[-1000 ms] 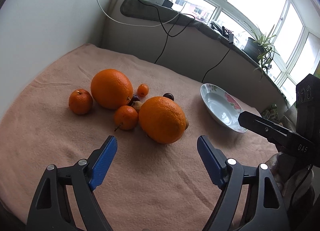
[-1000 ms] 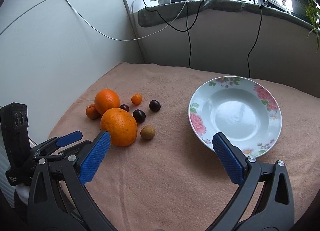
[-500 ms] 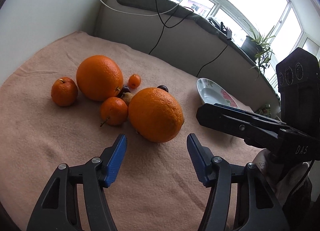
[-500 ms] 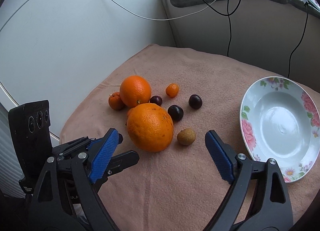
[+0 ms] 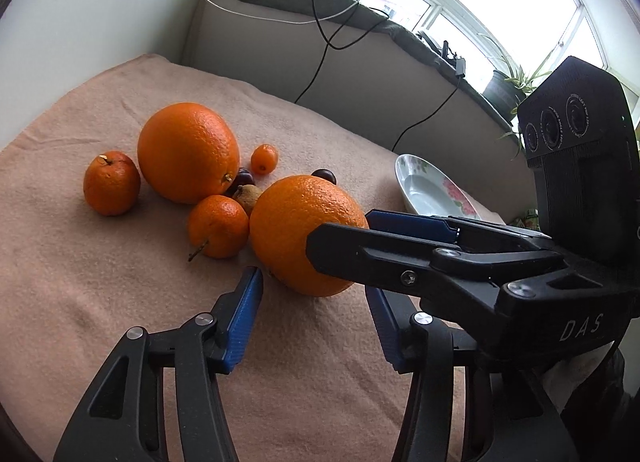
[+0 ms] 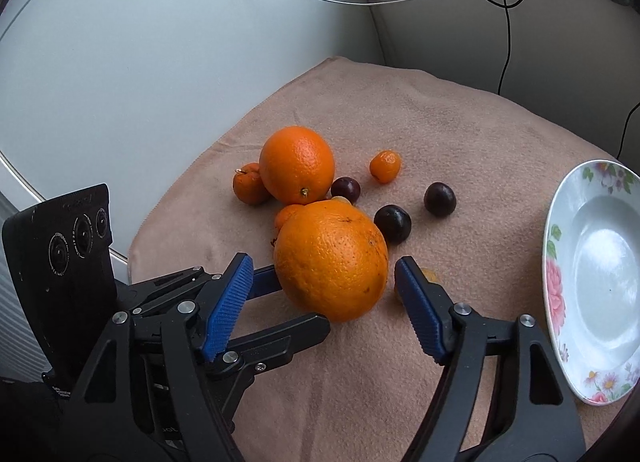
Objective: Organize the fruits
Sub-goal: 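Close the right gripper around the large orange and lift it, then carry the large orange to the white plate and release it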
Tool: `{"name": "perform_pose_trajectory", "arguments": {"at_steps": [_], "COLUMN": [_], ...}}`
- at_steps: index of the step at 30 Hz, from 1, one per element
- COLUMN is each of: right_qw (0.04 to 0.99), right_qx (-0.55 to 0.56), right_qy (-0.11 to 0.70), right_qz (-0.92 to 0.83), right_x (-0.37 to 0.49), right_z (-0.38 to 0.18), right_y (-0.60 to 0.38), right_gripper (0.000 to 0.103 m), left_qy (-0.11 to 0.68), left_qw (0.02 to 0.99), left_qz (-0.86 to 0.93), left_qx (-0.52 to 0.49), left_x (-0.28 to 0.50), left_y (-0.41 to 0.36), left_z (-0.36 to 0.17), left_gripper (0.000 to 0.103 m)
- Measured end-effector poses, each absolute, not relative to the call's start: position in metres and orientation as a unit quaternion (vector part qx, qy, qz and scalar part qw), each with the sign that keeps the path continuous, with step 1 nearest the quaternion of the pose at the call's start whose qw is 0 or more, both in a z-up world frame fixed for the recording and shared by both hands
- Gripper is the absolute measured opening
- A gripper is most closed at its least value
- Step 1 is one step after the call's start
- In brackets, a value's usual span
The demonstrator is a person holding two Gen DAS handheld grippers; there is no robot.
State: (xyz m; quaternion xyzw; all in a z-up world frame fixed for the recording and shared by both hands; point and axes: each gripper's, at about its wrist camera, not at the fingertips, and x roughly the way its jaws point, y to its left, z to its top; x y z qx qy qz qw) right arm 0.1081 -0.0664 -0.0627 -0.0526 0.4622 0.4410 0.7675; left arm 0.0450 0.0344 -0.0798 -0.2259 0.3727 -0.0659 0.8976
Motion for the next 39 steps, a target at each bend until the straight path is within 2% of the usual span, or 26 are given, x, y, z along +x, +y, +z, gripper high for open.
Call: {"name": "perform_pose_trajectory", "arguments": {"at_steps": [6, 12, 39], "right_qw": [0.764, 0.766, 0.787], "right_qx": [-0.067, -0.071, -0.054], "right_qy": [0.466, 0.469, 0.447], "right_qz": [0.441, 0.434, 0.422], "right_x": [0.109, 0.113, 0.106], "right_z": [-0.067, -0.071, -0.051], "right_y": [-0.059, -0.057, -0.087], "right_gripper": [0.075, 0.067, 0.064], "left_qy": [0.373, 0.370, 0.352], "left_qw": [0.896, 0.897, 0.910], "left_qz": [-0.069, -0.071, -0.085], "left_qx": [-0.231, -0.232, -0.203], "left_x": [0.049, 0.050, 0.049], "left_y": [0.034, 0.033, 0.015], "left_z": [-0.080, -0.081, -0.064], "left_gripper": [0.050, 0.049, 0.048]}}
